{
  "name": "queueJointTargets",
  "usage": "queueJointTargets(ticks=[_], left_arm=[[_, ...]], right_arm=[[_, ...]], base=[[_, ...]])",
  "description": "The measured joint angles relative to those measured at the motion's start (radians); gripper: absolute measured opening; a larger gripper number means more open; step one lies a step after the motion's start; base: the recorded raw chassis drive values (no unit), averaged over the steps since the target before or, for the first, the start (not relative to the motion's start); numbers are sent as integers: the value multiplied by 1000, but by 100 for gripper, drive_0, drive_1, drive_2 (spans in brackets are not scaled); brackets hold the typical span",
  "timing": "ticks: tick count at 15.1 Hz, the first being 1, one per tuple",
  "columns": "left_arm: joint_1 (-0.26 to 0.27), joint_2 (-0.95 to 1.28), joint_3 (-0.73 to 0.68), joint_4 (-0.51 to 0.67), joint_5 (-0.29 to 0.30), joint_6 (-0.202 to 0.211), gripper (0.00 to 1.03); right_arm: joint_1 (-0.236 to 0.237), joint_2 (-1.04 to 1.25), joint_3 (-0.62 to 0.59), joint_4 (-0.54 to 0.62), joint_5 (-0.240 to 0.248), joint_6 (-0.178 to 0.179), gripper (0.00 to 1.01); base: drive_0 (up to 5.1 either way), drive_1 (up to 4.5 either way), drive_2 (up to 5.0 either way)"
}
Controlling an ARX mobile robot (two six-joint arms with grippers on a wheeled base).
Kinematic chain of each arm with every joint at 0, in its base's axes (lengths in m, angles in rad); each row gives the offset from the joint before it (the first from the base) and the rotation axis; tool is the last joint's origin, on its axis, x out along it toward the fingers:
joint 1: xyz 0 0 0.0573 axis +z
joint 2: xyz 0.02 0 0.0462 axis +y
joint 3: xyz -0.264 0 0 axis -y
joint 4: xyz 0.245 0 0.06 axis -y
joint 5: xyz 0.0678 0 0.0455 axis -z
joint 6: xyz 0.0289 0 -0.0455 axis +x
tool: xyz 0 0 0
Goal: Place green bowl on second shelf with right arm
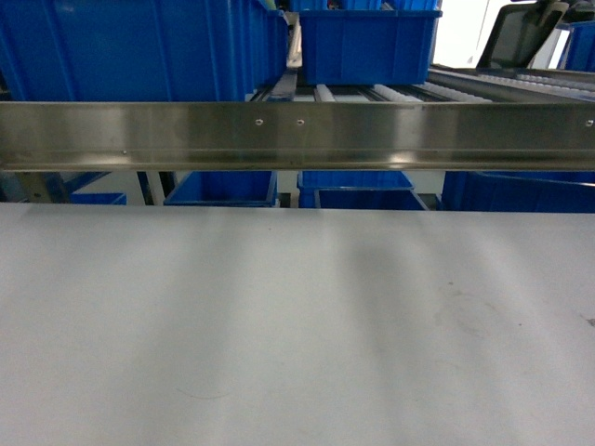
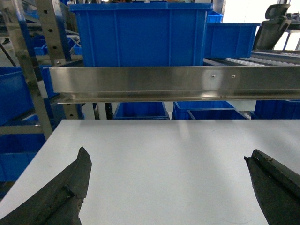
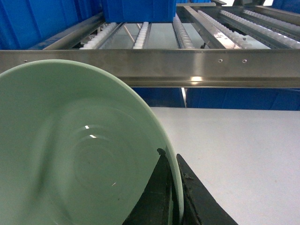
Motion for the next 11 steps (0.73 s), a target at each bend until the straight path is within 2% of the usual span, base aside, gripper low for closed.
queueJointTargets(ticks=[11], left_arm=[[0,0,0,0,0,0,98]], right_arm=[[0,1,-1,0,-1,0,2]], base=[[-492,232,249]])
